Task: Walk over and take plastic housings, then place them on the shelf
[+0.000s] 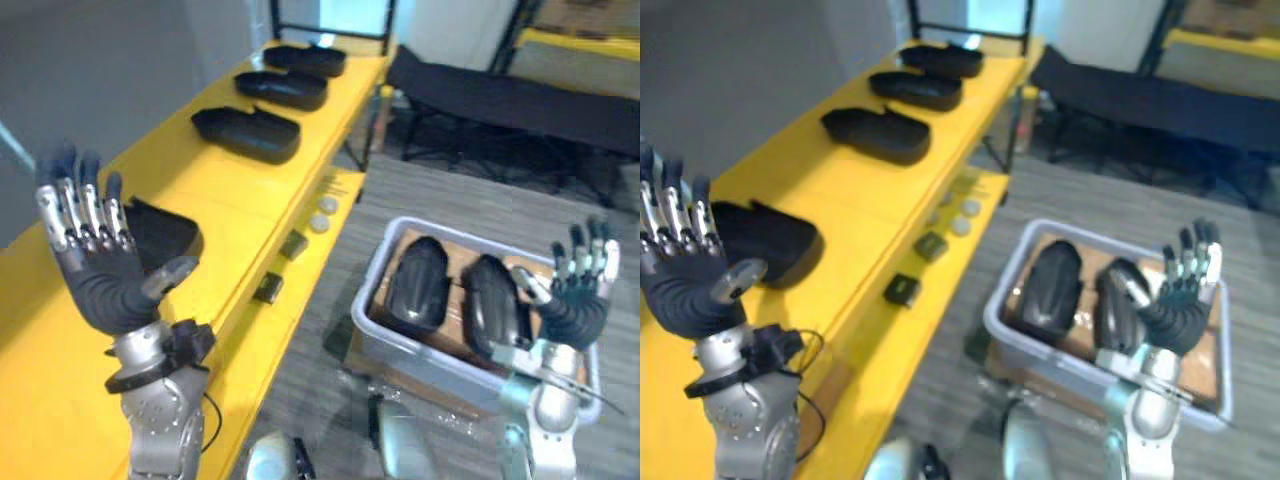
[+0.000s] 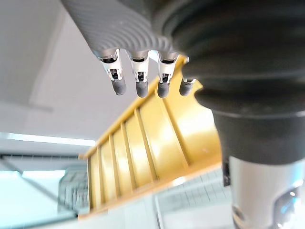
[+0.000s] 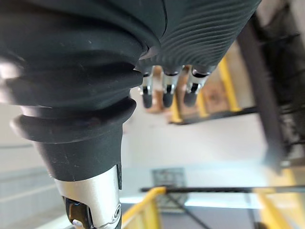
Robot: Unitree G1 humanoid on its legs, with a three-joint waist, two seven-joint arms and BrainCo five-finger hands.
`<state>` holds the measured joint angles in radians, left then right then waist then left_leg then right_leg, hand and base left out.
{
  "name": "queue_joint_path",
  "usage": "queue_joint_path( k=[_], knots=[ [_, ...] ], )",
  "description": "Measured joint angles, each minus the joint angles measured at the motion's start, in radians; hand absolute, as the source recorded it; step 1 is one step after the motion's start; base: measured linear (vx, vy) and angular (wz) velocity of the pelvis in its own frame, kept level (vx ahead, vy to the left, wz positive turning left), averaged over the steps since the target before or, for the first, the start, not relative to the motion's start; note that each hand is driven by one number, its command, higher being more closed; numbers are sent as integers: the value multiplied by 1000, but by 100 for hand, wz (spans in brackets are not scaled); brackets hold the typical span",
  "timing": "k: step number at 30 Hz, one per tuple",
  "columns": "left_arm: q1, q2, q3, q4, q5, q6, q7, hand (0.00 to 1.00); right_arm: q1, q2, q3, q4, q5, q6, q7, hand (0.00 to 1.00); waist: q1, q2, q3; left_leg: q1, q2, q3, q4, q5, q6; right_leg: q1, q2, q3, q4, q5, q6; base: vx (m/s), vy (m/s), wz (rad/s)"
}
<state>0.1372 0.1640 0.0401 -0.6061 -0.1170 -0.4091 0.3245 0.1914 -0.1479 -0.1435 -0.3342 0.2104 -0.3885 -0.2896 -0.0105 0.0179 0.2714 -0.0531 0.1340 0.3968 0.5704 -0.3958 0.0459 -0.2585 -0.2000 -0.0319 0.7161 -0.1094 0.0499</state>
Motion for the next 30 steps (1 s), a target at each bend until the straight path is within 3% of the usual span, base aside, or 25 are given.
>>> queue_joint_path(
  k=[3,6,7,10,15,18,22,24,27,30],
  knots=[
    [18,50,57,9,-3,2,-37,0,-62,-18,-5,135,-1,2,-40,0,17,-41,-45,-28,4,29,-96,66,-44,95,-86,-25,-87,-11,6,-58,-170,-61],
    [18,75,76,22,-26,-2,-60,0,-93,-21,-12,193,-25,19,-75,0,53,-69,-71,-85,8,20,-84,87,-74,156,-105,-21,-291,46,31,-54,-206,-80],
    [16,68,75,48,-43,-3,-67,0,-104,-23,-19,201,-33,41,-86,0,52,-66,-73,-110,22,10,-59,94,-76,178,-89,-30,-363,17,80,-8,-269,-55],
    [19,12,40,76,-74,-4,-96,0,-117,-42,-46,245,-39,109,-100,0,37,-13,-79,-137,45,-119,-48,114,-102,181,-28,-38,-432,9,119,52,-249,-51],
    [18,-3,-4,76,-82,-35,-117,0,-131,-46,-74,276,-38,162,-101,0,9,-17,-44,-88,70,-120,-109,134,-137,151,14,-8,-421,9,119,-7,-143,-47],
    [-23,-15,-80,109,-111,-39,-159,0,-169,-46,-81,280,-27,164,-100,0,-6,-27,28,-143,62,-119,-97,138,-144,84,9,7,-413,9,119,-137,-29,-21],
    [-100,-17,-231,303,-62,52,-180,0,-315,-58,-92,383,-23,172,-130,0,-9,-19,115,-245,49,-151,-71,162,-134,23,4,-4,-456,65,125,-162,34,10],
    [-97,-16,-293,396,60,130,-170,0,-427,-103,-90,452,-6,170,-171,0,-9,-3,142,-283,20,-204,-73,184,-121,24,-12,-41,-488,93,131,-57,50,40],
    [-81,-12,-325,486,82,183,-167,0,-596,-187,-77,618,6,172,-203,0,15,13,165,-284,-12,-238,-83,196,-109,46,-33,-56,-504,104,143,-24,49,31],
    [-76,-12,-337,574,89,201,-165,0,-715,-249,-60,786,9,171,-237,0,35,21,169,-289,-39,-261,-103,215,-100,56,-55,-83,-514,111,148,-20,32,36]
  ],
)
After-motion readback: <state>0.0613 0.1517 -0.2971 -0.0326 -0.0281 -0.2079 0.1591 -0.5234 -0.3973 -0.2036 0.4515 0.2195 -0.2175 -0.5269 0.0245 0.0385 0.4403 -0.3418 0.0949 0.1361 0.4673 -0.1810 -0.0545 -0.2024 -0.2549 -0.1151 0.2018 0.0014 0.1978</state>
